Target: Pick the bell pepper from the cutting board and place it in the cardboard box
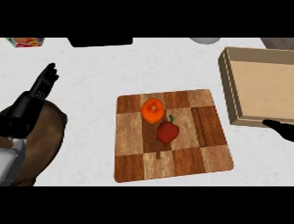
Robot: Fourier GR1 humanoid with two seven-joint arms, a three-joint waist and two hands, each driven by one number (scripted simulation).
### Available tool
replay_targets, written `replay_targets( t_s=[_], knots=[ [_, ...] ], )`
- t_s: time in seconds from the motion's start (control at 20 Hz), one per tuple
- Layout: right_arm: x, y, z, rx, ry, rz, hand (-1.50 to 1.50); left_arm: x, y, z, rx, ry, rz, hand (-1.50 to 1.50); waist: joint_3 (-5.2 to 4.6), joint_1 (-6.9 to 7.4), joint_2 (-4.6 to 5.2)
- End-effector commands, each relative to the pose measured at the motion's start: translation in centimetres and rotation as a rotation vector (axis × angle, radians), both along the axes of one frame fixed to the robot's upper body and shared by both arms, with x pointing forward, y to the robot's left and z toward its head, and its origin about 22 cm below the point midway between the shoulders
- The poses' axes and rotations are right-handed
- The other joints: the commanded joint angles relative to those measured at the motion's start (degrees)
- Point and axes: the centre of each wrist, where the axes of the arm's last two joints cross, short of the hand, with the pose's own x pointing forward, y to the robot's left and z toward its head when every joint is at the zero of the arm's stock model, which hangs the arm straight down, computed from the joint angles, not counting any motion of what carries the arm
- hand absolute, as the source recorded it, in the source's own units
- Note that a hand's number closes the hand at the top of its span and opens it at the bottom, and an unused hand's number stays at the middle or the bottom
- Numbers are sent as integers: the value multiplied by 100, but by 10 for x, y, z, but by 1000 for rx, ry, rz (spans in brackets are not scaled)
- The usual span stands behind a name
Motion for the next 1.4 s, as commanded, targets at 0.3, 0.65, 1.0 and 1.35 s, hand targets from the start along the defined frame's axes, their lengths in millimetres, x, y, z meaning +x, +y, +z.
replay_targets(
  t_s=[0.3, 0.65, 1.0, 1.35],
  knots=[
    [-51, 59, 7, -407, 189, -19, -150, -1, -28, 18, 59, -17, -137, 0, 24, 365, 69],
    [-61, 99, 28, -569, 586, -3, -150, 3, -36, 17, 90, -22, -172, 0, 11, 576, 139],
    [-40, 152, 34, -670, 801, -6, -150, 8, -40, 20, 91, -15, -215, 0, 13, 889, 207],
    [-18, 202, 25, -637, 932, -9, -150, 11, -54, 24, 69, -17, -200, 0, 22, 820, 154]
  ],
)
